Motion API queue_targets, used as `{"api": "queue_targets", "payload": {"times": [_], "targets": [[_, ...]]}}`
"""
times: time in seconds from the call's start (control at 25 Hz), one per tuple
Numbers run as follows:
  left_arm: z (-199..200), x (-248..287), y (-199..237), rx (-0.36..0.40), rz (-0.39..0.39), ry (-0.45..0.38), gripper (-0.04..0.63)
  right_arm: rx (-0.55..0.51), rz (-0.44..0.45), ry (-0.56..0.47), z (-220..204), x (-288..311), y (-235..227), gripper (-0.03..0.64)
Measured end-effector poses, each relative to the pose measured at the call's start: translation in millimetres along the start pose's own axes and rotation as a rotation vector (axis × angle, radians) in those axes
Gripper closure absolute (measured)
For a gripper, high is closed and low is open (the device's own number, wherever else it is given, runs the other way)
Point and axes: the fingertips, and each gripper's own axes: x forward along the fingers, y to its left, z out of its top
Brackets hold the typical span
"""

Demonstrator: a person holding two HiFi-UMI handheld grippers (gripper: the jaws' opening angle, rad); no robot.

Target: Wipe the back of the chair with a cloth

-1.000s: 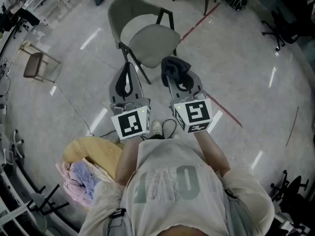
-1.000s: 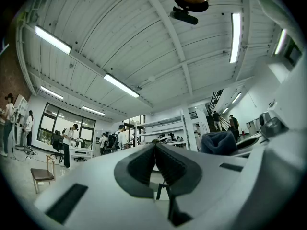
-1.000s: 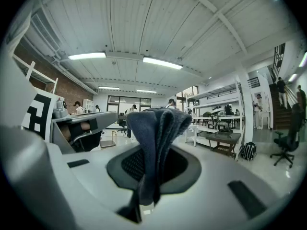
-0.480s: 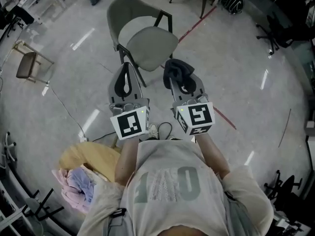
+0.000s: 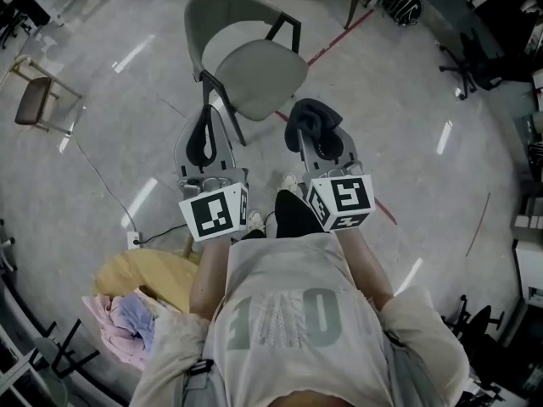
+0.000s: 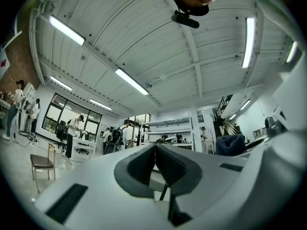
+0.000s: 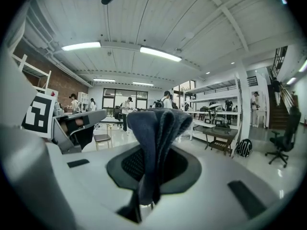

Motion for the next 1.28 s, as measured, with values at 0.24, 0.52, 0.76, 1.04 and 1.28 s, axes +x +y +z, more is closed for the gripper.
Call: {"api": "queue_targets", "payload": {"times": [0.24,0.52,0.76,1.04,1.28], "targets": [[-30,39,17,0.032,0.041,0.023,0.580,0.018,0.037,-0.030,-4,60,-21,0.558],[-64,158,-1,0.075,0.075,-0.004,0.580,0.041,0.103,-0.045,-17,167,-93,0.558],[-80,287,-17,0.107,0.157,0.003,0.580,0.017,0.179,-0.010,0,274,-187,0.558],[-87,395,-17,0.120,0.312,0.016,0.580,-0.008,0.342,0.026,23,392,-243,0.558],[-102,428,16,0.150,0.435,0.058,0.580,-0.011,0.465,0.047,29,458,-237,0.558]]}}
